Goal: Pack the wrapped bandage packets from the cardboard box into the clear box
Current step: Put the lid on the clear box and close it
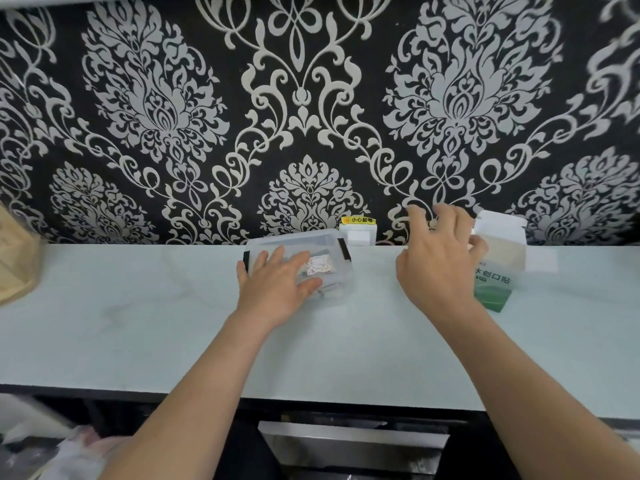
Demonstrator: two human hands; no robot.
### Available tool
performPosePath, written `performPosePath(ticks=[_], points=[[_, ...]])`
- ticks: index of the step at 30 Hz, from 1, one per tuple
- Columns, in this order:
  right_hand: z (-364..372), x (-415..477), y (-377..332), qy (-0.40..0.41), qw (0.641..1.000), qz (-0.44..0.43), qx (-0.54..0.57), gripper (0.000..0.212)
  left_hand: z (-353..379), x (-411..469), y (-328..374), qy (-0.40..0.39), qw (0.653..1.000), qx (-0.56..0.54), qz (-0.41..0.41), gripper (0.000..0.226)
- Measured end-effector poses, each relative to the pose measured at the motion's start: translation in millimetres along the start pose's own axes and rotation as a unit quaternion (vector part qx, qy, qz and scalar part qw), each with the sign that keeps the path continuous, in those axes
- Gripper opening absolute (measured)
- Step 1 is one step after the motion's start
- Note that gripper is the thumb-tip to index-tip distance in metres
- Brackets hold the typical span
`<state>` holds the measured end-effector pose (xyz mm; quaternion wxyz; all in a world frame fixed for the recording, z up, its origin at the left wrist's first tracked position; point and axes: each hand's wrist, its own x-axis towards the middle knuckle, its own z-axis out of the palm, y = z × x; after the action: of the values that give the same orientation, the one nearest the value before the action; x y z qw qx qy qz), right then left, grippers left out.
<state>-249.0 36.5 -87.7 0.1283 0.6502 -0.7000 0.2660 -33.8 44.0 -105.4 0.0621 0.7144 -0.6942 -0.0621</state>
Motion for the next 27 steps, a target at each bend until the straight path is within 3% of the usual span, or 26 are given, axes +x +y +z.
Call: performPosePath(ticks=[4, 7, 9, 12, 14, 16, 18, 20, 23, 25, 27], points=[[-17, 0, 35, -0.15, 0.981, 0.109, -0.058, 0.086, 3, -11, 24, 0.126, 0.989, 0.023, 0.071, 0.042], [-19, -2, 49, -0.172, 0.978, 0.113, -0.039, 0.077, 6, -23, 47, 0.187, 0.962, -0.064, 0.188, 0.04], [-22, -5, 52, -0.167, 0.98, 0.102, -0.028, 0.064, 11, -28, 64, 0.154, 0.955, -0.13, 0.216, 0.043], [-20, -8, 52, -0.156, 0.986, 0.059, 0.004, 0.049, 19, -30, 90, 0.056, 0.954, -0.229, 0.183, 0.061], [-21, -10, 51, -0.176, 0.979, 0.037, 0.098, 0.048, 23, -29, 104, -0.046, 0.945, -0.293, 0.137, 0.089], [-29, -10, 50, -0.235, 0.948, 0.046, 0.21, 0.047, 25, -29, 113, -0.145, 0.91, -0.377, 0.092, 0.106], [-41, -9, 52, -0.298, 0.906, 0.062, 0.294, 0.042, 28, -30, 117, -0.197, 0.87, -0.447, 0.074, 0.1], [-53, -8, 55, -0.323, 0.873, 0.068, 0.36, 0.035, 28, -30, 116, -0.188, 0.842, -0.503, 0.063, 0.081], [-67, -9, 52, -0.257, 0.854, 0.076, 0.446, 0.024, 19, -28, 109, -0.133, 0.827, -0.543, 0.049, 0.063], [-71, -9, 45, -0.114, 0.888, 0.078, 0.438, 0.02, 10, -26, 100, -0.087, 0.813, -0.575, 0.041, 0.059], [-74, -10, 35, -0.011, 0.904, 0.1, 0.416, 0.034, -4, -28, 89, -0.048, 0.774, -0.631, 0.029, 0.056]])
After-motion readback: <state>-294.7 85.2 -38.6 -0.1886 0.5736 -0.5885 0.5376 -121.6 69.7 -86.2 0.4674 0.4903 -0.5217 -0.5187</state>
